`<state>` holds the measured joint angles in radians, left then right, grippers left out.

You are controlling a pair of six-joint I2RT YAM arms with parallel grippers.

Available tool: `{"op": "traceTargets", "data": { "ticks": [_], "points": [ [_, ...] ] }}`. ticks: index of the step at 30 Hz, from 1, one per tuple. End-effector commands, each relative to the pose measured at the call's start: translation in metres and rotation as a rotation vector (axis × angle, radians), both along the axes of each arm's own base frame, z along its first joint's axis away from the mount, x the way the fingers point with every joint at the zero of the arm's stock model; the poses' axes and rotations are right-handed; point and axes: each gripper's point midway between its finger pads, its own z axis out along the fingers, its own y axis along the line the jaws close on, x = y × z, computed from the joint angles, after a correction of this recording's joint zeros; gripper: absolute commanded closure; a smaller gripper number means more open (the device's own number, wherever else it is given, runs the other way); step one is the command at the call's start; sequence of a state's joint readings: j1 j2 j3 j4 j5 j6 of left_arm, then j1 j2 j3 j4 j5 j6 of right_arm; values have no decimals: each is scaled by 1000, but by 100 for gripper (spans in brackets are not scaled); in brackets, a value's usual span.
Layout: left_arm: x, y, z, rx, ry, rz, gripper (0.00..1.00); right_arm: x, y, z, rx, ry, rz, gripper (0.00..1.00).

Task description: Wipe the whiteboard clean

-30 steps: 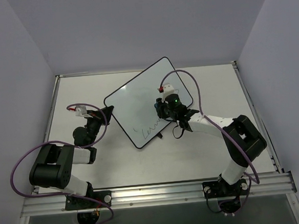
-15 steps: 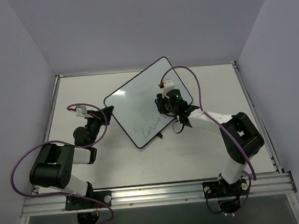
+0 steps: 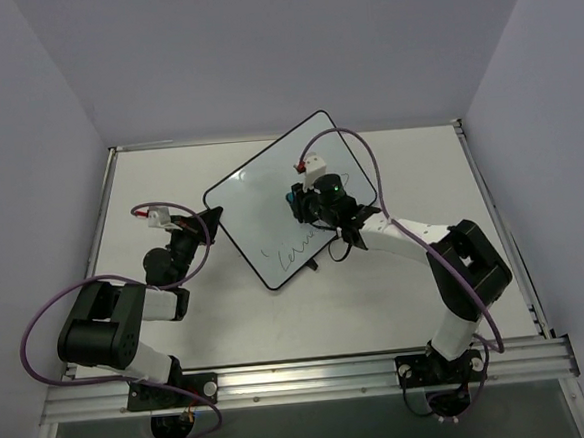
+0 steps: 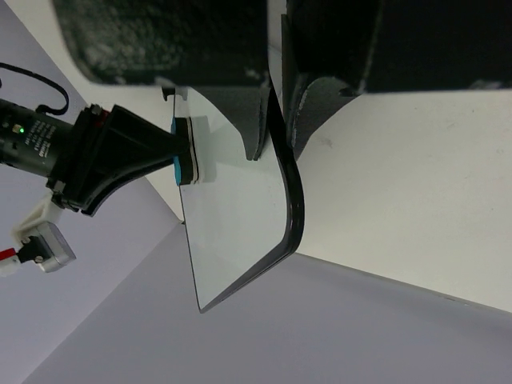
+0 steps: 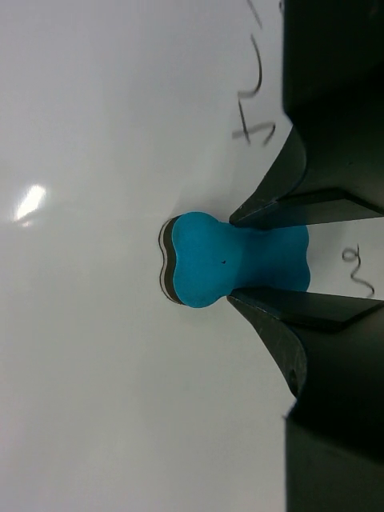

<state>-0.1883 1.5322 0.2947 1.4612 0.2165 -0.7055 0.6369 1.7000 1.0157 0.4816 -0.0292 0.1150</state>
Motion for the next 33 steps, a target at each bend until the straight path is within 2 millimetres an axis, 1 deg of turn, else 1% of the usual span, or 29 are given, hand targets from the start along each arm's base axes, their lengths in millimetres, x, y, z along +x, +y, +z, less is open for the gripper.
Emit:
{"op": "traceTargets", "data": {
  "ticks": [1, 2, 5, 8, 9, 11, 12, 13, 15, 16, 18, 19, 20, 23, 25, 26, 27, 29, 30, 33],
  "points": [
    [-12, -19, -37, 267, -15, -99, 98, 23, -45, -19, -56, 28, -119, 100],
    [-12, -20, -37, 268, -15, -100, 98, 27, -50, -19, -57, 26, -128, 100],
    [-12, -19, -37, 267, -16, -98, 98, 22, -37, -21, -28, 43, -68, 100],
    [-12, -19, -38, 268, -13, -97, 98, 2, -4, -20, -10, 31, 26, 100],
    [-12, -19, -38, 268, -13, -97, 98, -16, 19, -23, -16, 31, 88, 100],
    [-12, -19, -37, 267, -14, -96, 98, -33, 41, -25, -4, 26, 141, 100],
    [-12, -19, -38, 267, -13, -96, 98, -49, 55, -29, 2, 37, 179, 100],
    [-11, -19, -38, 267, -11, -94, 98, -53, 62, -27, 16, 28, 190, 100],
    [-12, -19, -38, 267, -11, -96, 98, -66, 71, -29, 20, 27, 204, 100],
    [-12, -19, -38, 267, -11, -94, 98, -79, 79, -31, 31, 24, 224, 100],
    [-12, -19, -38, 266, -10, -96, 98, -95, 87, -33, 33, 21, 246, 100],
    [-11, -19, -39, 268, -9, -95, 98, -111, 96, -37, 25, 23, 272, 100],
    [-12, -20, -38, 266, -11, -98, 98, -112, 95, -39, 9, 14, 250, 100],
    [-12, -19, -38, 266, -12, -96, 98, -131, 99, -49, -10, 34, 270, 100],
    [-12, -20, -38, 265, -12, -99, 98, -139, 98, -53, -22, 44, 270, 100],
    [-12, -20, -38, 265, -12, -99, 98, -146, 97, -59, -34, 55, 272, 100],
    [-12, -20, -37, 265, -13, -99, 98, -149, 95, -63, -40, 63, 269, 100],
    [-12, -20, -37, 265, -13, -99, 98, -151, 85, -73, -48, 86, 233, 100],
    [-12, -21, -37, 265, -14, -102, 98, -150, 81, -75, -49, 86, 217, 100],
    [-13, -21, -37, 264, -15, -102, 98, -138, 65, -76, -57, 87, 137, 100]
  ]
}}
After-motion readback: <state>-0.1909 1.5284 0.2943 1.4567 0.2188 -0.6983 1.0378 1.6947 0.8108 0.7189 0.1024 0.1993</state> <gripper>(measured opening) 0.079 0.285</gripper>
